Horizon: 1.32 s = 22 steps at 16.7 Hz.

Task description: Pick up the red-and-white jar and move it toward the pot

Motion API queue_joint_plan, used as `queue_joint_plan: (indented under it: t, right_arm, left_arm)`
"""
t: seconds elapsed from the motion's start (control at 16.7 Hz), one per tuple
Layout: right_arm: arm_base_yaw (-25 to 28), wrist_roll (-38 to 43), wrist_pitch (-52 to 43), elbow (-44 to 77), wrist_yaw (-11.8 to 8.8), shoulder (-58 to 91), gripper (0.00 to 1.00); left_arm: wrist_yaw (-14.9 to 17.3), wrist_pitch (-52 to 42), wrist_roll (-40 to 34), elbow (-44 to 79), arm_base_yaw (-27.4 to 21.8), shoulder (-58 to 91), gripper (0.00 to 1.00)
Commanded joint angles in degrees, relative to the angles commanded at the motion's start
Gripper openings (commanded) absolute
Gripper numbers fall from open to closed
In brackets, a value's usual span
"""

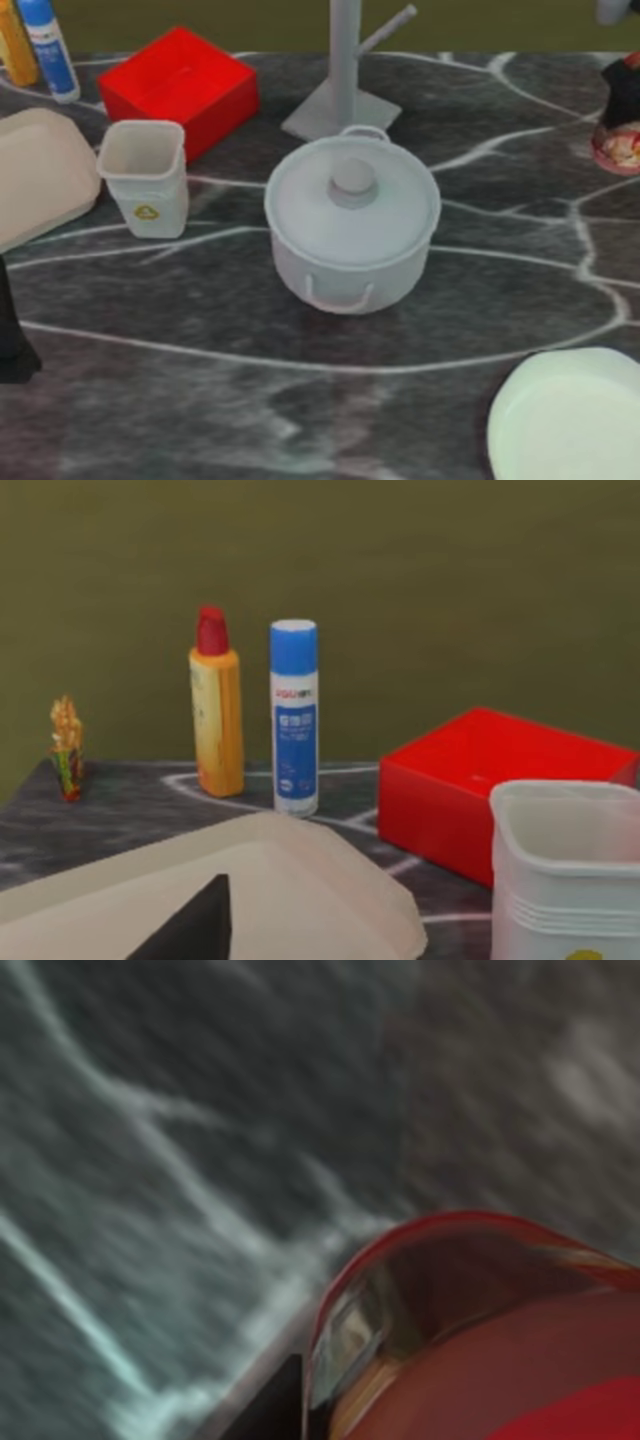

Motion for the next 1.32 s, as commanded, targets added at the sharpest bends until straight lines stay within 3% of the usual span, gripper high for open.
queue_joint_plan:
  t: [0.3,0.78,1.02,1.32]
  right_arm:
    - [0.15,-0.24,4.79,-15.36,-0.24,-11.84,0.0]
    - [0.17,0.6,5.8,-17.58,-0.03,-13.77,0.0]
    - [3.39,9.42,9.23,-21.7,2.56,-15.46,0.0]
    - [10.35,30.2,16.18,-31.49,8.06,-18.88,0.0]
  left_arm:
    - [0.0,0.0,0.0,0.0,0.0,0.0,1.0]
    - [0.0,0.0,0.0,0.0,0.0,0.0,1.0]
    - [0.0,0.0,0.0,0.0,0.0,0.0,1.0]
    - [0.0,0.0,0.0,0.0,0.0,0.0,1.0]
